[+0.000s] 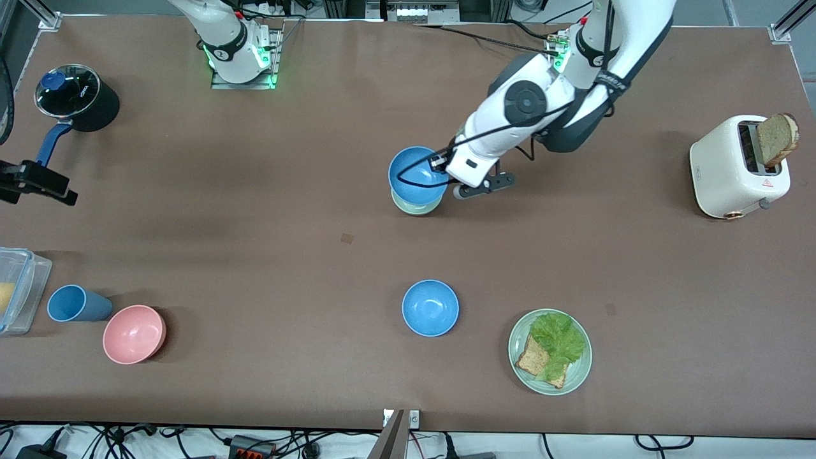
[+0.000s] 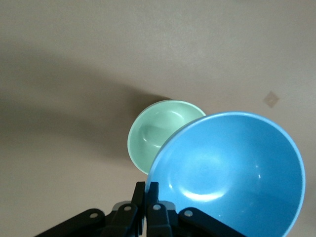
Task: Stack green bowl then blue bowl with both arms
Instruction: 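Carry the blue bowl over the green bowl with the left gripper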
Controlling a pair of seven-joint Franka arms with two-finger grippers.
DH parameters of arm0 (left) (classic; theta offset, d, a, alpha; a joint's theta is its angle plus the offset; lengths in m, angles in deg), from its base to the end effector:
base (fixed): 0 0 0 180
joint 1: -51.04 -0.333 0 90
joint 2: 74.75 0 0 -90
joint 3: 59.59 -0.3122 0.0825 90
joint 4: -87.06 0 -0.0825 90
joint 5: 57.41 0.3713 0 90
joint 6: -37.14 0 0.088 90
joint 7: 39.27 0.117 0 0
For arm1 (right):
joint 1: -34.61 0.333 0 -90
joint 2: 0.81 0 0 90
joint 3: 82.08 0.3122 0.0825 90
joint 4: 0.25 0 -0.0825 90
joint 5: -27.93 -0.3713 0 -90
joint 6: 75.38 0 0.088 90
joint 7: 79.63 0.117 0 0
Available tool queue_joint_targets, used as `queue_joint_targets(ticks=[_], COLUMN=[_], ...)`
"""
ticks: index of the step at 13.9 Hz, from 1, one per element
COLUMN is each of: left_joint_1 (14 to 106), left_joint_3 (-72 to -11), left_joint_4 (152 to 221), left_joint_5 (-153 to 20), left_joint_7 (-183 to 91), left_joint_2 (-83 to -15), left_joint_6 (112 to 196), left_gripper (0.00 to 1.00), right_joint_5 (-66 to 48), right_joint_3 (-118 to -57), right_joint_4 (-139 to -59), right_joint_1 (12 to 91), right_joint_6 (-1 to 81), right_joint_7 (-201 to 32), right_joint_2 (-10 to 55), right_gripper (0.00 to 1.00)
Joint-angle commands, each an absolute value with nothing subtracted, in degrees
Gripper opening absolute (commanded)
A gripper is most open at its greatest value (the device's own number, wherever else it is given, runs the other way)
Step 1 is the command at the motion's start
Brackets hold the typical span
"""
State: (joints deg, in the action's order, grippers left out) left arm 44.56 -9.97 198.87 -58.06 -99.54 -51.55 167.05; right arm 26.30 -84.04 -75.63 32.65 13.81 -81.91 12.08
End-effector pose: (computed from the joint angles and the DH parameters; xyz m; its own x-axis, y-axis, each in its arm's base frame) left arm 0.4567 -0.3914 0.3391 0.9165 0.3140 -0.2478 0.3636 -0.9123 0.1885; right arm 0.6075 -0.0357 0.5971 0.9995 -0.0272 0.0170 -0.0269 -0.9994 -0.0201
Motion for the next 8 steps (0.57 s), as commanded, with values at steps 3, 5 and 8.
queue_joint_targets(ticks=[3, 5, 8], left_joint_1=[45.50, 45.85, 46.82], left_joint_3=[-10.29, -10.29, -10.72], left_joint_4=[202.46, 203.08, 205.01], left_joint_5=[-50.13, -49.24, -45.39], left_joint_7=[-105.80, -106.32, -108.78], left_joint_2=[-48.65, -48.39, -47.25], left_joint_6=[174.24, 174.68, 177.85], left_gripper=[0.00, 0.00, 0.00], right_joint_5=[30.82, 30.74, 30.04], right_joint_3=[-83.14, -83.05, -83.13], right_joint_4=[-88.99, -94.88, -100.52], right_joint_1=[32.94, 32.77, 32.68], right_joint_6=[18.38, 21.54, 24.28], right_joint_7=[-81.22, -81.21, -81.56], right_joint_2=[3.69, 0.18, -3.00], right_gripper=[1.00, 1.00, 1.00])
